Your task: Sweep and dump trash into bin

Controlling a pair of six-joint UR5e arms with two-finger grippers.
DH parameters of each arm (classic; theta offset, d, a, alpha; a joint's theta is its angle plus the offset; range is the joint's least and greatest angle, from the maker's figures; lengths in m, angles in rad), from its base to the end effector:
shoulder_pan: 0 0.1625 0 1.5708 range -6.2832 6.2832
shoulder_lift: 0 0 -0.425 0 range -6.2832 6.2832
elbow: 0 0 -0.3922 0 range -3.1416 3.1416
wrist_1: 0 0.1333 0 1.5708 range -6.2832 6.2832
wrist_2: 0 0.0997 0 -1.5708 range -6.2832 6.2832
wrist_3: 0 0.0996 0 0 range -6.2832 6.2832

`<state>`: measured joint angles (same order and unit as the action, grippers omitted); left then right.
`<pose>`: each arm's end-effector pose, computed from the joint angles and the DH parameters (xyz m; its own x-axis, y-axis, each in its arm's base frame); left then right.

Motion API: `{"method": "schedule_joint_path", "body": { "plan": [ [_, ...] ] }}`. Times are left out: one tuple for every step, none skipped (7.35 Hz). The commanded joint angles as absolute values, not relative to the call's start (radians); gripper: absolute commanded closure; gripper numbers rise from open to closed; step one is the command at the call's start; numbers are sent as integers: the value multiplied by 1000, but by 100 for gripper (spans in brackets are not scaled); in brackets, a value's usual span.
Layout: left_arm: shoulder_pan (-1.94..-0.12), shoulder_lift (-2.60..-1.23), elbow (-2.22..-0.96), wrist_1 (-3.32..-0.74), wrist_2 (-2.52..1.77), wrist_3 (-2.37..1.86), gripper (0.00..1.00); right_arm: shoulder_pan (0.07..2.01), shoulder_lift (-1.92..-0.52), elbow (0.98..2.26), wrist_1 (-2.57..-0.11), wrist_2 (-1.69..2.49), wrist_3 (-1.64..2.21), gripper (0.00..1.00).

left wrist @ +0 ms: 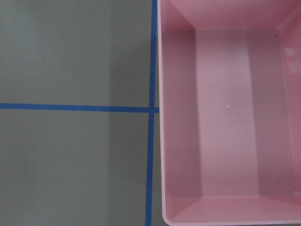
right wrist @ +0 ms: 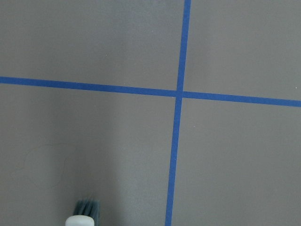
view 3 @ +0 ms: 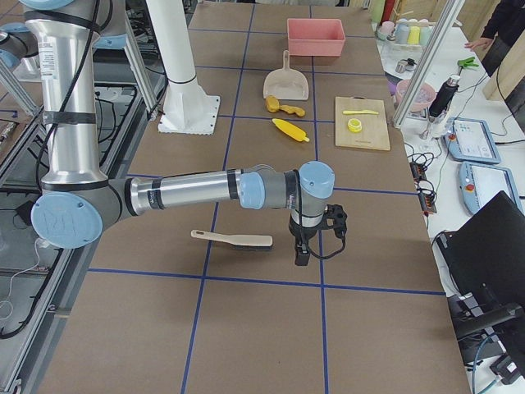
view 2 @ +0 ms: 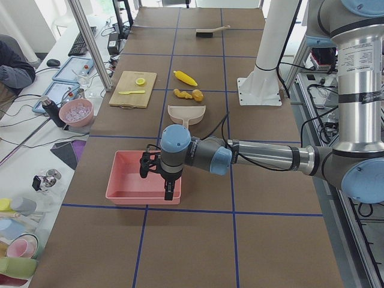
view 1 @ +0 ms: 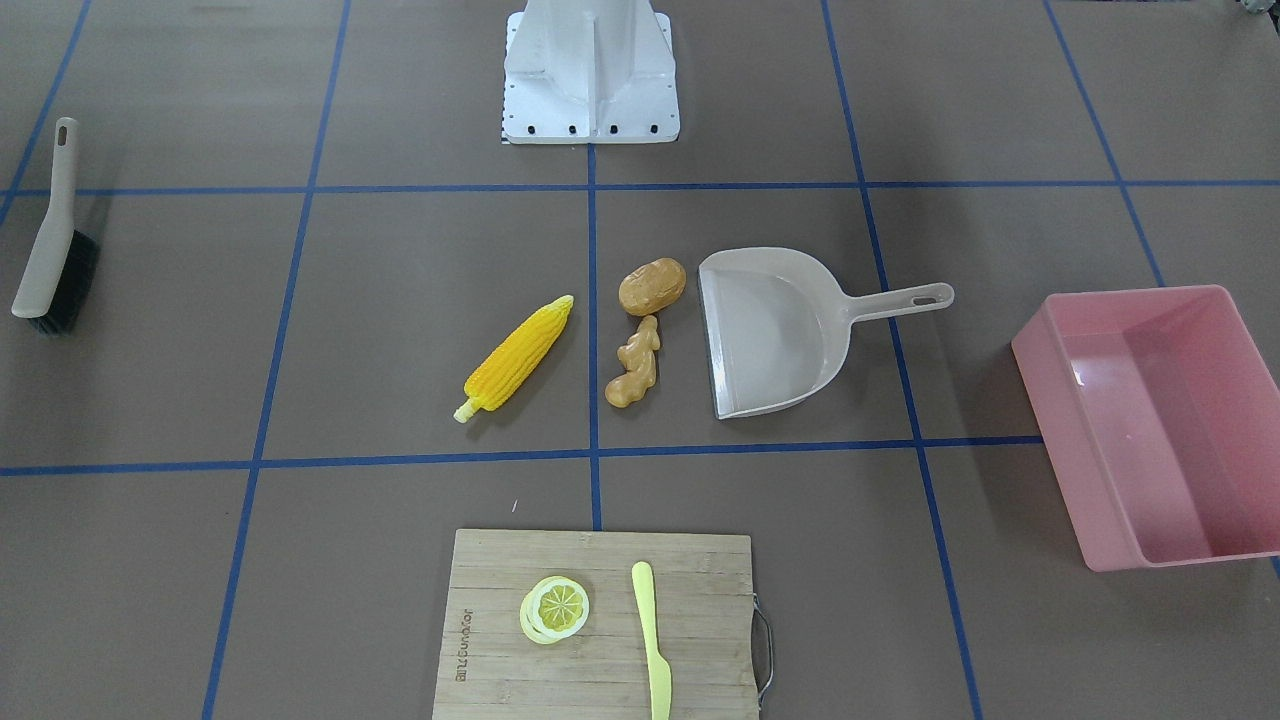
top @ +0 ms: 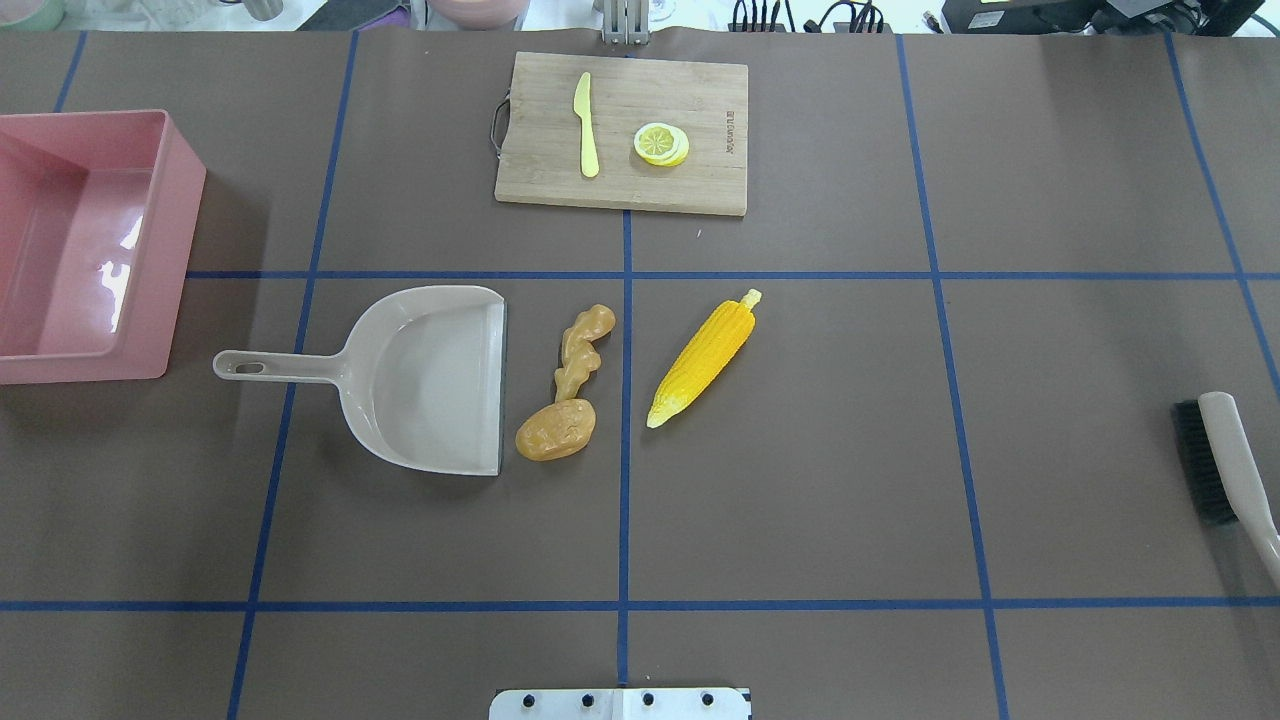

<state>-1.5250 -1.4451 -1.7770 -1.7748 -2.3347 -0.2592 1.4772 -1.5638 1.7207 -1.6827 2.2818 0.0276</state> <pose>-0.0436 -0.4560 0.5937 0.7000 -0.0263 -0.7137 0.1401 0.9850 0.1011 0.0219 -0.4976 0.5971 0.7539 -0.0726 0.6529 0.0726 0.9970 0.0270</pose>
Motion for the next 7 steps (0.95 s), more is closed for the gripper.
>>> {"method": "schedule_joint_path", "body": {
  "plan": [
    [-1525,-1445,-1778,-1775,-2335,-259,1,1479,-1566,1723,-1683,2286,26,0],
    [-1525,-1445,-1778,-1775,-2335,-259,1,1480,-1566,1726,-1683,2283,28,0],
    [-1525,-1445,-1778,-1775,-2336,-259,1,1480,-1568,1726,-1683,2286,28,0],
    [-1523,-1447,-1778,-1775,-2335,-259,1,1480,-1565,1727,-1681,2278,25,0],
    [-1523,-1448,-1784,-1776,-2335,-259,1,1482,-1565,1729,-1681,2275,26,0],
    [-1523,-1448,-1807,-1775,-2335,-259,1,1492,-1577,1738,-1681,2278,26,0],
    [-1520,-1457,-1813,-1775,-2336,-261,1,1493,-1575,1738,-1681,2276,28,0]
  ]
}}
